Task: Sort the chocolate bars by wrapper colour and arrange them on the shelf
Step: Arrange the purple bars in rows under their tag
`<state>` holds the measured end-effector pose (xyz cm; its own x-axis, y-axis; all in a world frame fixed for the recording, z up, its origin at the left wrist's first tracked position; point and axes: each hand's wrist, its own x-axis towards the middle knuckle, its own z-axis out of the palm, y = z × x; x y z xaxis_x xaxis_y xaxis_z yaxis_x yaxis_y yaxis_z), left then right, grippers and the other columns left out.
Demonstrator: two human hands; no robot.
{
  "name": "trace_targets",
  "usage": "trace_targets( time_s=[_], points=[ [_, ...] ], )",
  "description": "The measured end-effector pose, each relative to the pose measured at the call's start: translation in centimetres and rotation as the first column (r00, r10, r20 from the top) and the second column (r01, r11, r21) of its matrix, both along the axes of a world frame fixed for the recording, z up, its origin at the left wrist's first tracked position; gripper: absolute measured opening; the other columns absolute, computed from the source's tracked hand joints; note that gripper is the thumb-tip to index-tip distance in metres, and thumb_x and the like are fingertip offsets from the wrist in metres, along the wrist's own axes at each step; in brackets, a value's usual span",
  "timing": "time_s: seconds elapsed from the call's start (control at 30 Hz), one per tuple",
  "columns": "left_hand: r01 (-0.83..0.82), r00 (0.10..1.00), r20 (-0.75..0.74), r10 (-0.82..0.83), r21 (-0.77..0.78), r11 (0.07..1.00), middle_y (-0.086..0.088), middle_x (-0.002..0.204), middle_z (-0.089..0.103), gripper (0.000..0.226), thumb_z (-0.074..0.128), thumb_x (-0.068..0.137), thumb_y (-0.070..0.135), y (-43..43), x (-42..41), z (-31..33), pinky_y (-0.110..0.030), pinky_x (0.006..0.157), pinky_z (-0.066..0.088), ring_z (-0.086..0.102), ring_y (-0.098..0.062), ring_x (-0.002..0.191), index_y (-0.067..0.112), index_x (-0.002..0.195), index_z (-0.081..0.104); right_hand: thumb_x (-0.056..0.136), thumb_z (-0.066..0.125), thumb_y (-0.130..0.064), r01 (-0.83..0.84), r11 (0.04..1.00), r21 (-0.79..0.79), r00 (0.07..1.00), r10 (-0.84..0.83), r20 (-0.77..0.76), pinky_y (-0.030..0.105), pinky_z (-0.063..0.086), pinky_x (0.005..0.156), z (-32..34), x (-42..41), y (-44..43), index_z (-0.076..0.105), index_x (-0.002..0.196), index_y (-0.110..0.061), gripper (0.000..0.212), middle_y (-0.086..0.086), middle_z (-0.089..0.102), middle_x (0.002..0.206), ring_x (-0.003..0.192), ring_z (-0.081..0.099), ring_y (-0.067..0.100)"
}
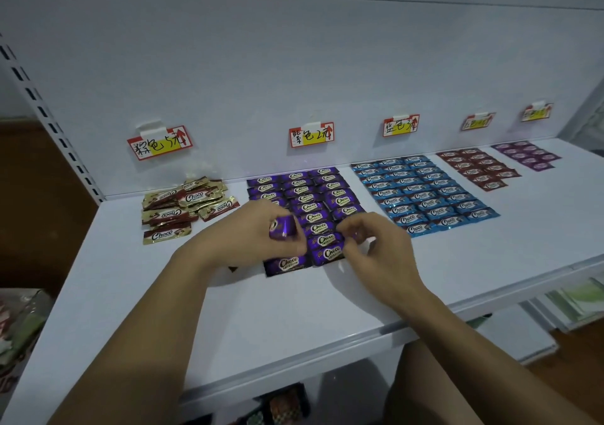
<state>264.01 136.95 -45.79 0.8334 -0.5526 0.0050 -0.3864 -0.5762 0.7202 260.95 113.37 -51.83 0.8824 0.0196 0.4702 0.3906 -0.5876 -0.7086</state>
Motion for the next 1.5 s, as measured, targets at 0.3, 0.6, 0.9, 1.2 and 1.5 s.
trace_targets(
  time_s=[0.3,0.6,0.9,1.2,1.5],
  points=[
    [-0.781,0.619,-0.785,-0.002,-0.616,0.106,0.000,0.065,0.055,0.025,0.061,0.099,0.037,-4.3,0.5,-0.8,-0.027,0.052,0.054,0.056,-0.015,0.056,0.014,0.088,0.062,0.090,0.068,-0.002,-0.308,0.940,0.146,0.951,0.299,0.078,0.013,0.045,0.065,3.8,3.2,3.9,0.071,0.094,-0.015,0.014,-0.015,0.071,0.085,0.077,0.066,0.009],
    [-0.804,0.591,-0.806,-0.048,-0.582,-0.125,-0.001,0.071,0.056,0.031,0.053,0.101,0.045,-2.4,1.1,0.0,-0.033,0.055,0.060,0.059,-0.020,0.066,0.017,0.089,0.059,0.081,0.082,-0.011,-0.461,0.851,0.254,0.879,0.477,-0.004,0.038,0.058,0.072,3.8,5.7,7.6,0.074,0.103,-0.019,0.025,-0.009,0.075,0.100,0.089,0.068,0.017],
    [-0.817,0.567,-0.823,0.049,-0.568,-0.100,-0.002,0.067,0.069,0.030,0.053,0.101,0.046,-2.5,0.9,0.1,-0.031,0.055,0.059,0.070,-0.019,0.060,0.018,0.095,0.062,0.082,0.076,-0.001,-0.403,0.882,0.245,0.909,0.418,-0.008,0.042,0.052,0.062,3.2,5.5,8.1,0.073,0.105,-0.022,0.031,-0.011,0.073,0.084,0.081,0.069,0.013],
    [-0.784,0.618,-0.786,0.026,-0.618,-0.052,-0.008,0.086,0.069,0.030,0.057,0.099,0.046,-2.8,1.2,-0.3,-0.041,0.069,0.063,0.071,-0.026,0.075,0.017,0.102,0.064,0.082,0.068,0.005,-0.497,0.851,0.171,0.859,0.510,-0.042,0.028,0.052,0.076,3.0,5.4,7.1,0.068,0.125,-0.021,0.050,0.002,0.070,0.091,0.085,0.064,0.019],
    [-0.547,0.798,-0.252,0.547,-0.684,0.482,0.010,0.069,0.062,0.008,0.067,0.096,0.019,-3.6,0.8,-1.6,-0.029,0.058,0.051,0.057,-0.011,0.060,0.018,0.089,0.063,0.089,0.074,-0.004,-0.305,0.903,0.303,0.934,0.346,-0.091,0.023,0.049,0.062,3.5,3.7,0.1,0.060,0.092,-0.010,0.015,-0.008,0.069,0.077,0.072,0.066,0.010]
  ],
)
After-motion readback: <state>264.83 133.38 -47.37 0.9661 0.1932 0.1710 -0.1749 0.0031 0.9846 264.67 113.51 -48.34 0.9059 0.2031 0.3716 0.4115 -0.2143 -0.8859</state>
